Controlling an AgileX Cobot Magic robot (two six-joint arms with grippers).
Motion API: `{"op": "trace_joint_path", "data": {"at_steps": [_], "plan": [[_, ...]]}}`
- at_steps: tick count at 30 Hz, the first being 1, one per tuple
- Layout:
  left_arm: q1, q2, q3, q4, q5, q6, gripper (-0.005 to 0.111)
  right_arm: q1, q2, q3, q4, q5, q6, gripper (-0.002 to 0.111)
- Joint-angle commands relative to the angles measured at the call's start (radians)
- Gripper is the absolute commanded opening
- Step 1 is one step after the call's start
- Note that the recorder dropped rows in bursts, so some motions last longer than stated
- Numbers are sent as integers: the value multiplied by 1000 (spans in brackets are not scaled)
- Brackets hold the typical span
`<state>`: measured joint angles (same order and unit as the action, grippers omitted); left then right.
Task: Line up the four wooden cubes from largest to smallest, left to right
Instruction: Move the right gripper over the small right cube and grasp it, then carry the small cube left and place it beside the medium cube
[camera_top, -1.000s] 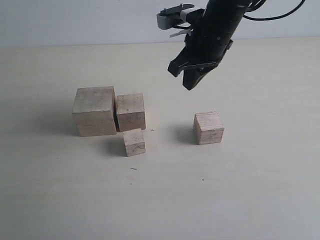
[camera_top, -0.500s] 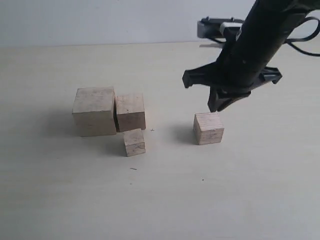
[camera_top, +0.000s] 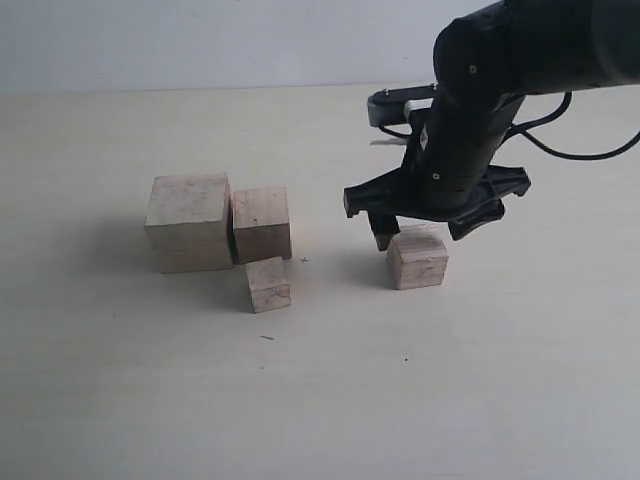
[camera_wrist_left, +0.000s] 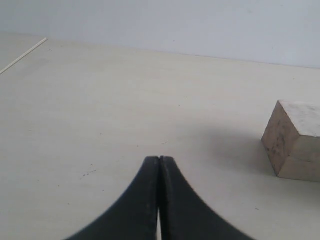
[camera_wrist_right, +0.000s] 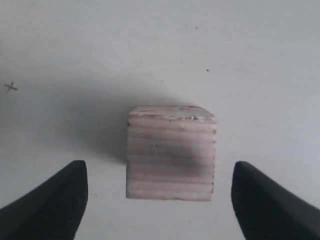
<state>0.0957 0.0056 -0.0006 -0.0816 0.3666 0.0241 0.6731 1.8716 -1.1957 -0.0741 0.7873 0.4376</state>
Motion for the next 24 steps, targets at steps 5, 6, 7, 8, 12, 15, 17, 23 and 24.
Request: {"op": "trace_joint_path", "data": {"at_steps": [5,6,7,8,12,15,17,23,24], "plan": [[-7,-6,1,0,-12,-2,0,1,89,2,-14,-26,11,73],[-7,-6,1,0,-12,-2,0,1,97,2,-14,-26,11,71],[-7,-6,1,0,-12,-2,0,1,100,2,-14,-26,11,69],[-7,-6,1,0,-12,-2,0,1,107,2,-14,-26,11,63],[-7,-6,1,0,-12,-2,0,1,106,2,-14,-34,-33,26],[-7,-6,1,0,-12,-2,0,1,106,-25,-14,-14,-233,0],[-7,-6,1,0,-12,-2,0,-4,106,-56,-14,-7,-326,0],[-7,-6,1,0,-12,-2,0,-65,117,-192,-13,-8,-541,0],[-7,-6,1,0,-12,-2,0,-76,123,-216,-8,-11,-593,0]]}}
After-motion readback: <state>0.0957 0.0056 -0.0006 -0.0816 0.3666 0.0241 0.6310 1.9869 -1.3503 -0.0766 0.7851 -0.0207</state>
